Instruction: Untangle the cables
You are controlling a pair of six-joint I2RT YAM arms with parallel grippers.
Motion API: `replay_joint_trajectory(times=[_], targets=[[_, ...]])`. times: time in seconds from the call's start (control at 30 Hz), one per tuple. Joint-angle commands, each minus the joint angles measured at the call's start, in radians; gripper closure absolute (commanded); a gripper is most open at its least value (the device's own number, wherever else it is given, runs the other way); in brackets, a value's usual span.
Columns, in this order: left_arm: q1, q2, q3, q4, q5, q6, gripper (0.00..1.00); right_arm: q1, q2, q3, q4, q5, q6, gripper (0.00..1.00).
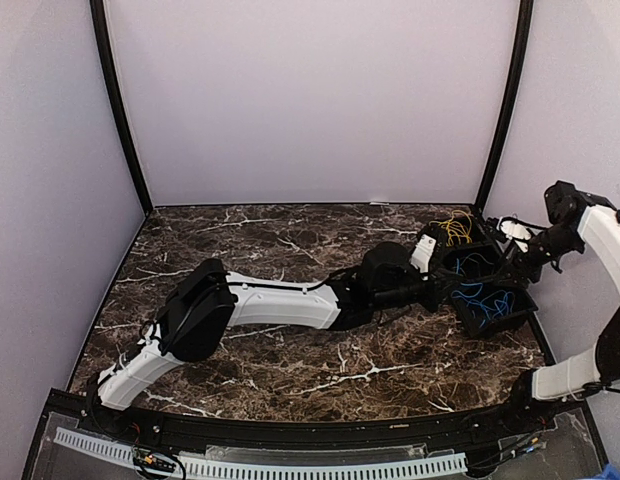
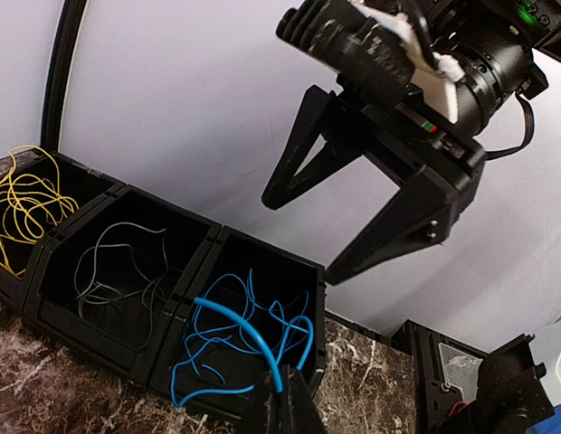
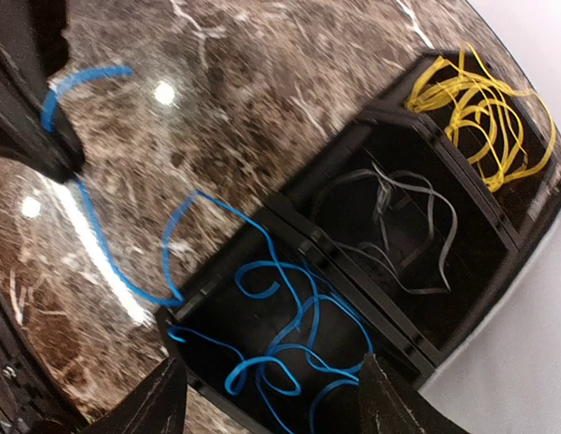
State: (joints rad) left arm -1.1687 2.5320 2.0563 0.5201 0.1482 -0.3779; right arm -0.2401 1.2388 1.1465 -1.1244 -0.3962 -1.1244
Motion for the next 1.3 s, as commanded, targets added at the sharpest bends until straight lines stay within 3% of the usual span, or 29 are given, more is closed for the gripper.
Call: replay_joint_trajectory(times=[0.0, 0.3, 0.6, 0.93, 1.17, 1.27], targets=[[0.006, -0.017, 0.018, 0.007, 0.001, -0.007, 1.00, 0.061, -0.006, -0.003, -0.070, -0.248, 0.069, 0.33], [0.006, -0.027, 0.015, 0.002, 0.034, -0.016, 1.00, 0.101, 0.023, -0.060, 0.040, -0.233, 0.104, 0.33], [0.006, -0.029, 0.012, 0.014, 0.050, -0.014, 1.00, 0.105, 0.060, -0.068, 0.049, -0.227, 0.084, 0.57], [0.009, -0.032, 0.003, 0.022, 0.050, -0.014, 1.00, 0.109, 0.073, -0.057, -0.059, -0.264, -0.019, 0.40], [0.011, -0.034, -0.007, 0.027, 0.051, -0.013, 1.00, 0.117, 0.088, -0.053, -0.126, -0.280, -0.082, 0.38], [0.013, -0.037, -0.013, 0.030, 0.052, -0.015, 1.00, 0.118, 0.094, -0.051, -0.117, -0.279, -0.067, 0.46]])
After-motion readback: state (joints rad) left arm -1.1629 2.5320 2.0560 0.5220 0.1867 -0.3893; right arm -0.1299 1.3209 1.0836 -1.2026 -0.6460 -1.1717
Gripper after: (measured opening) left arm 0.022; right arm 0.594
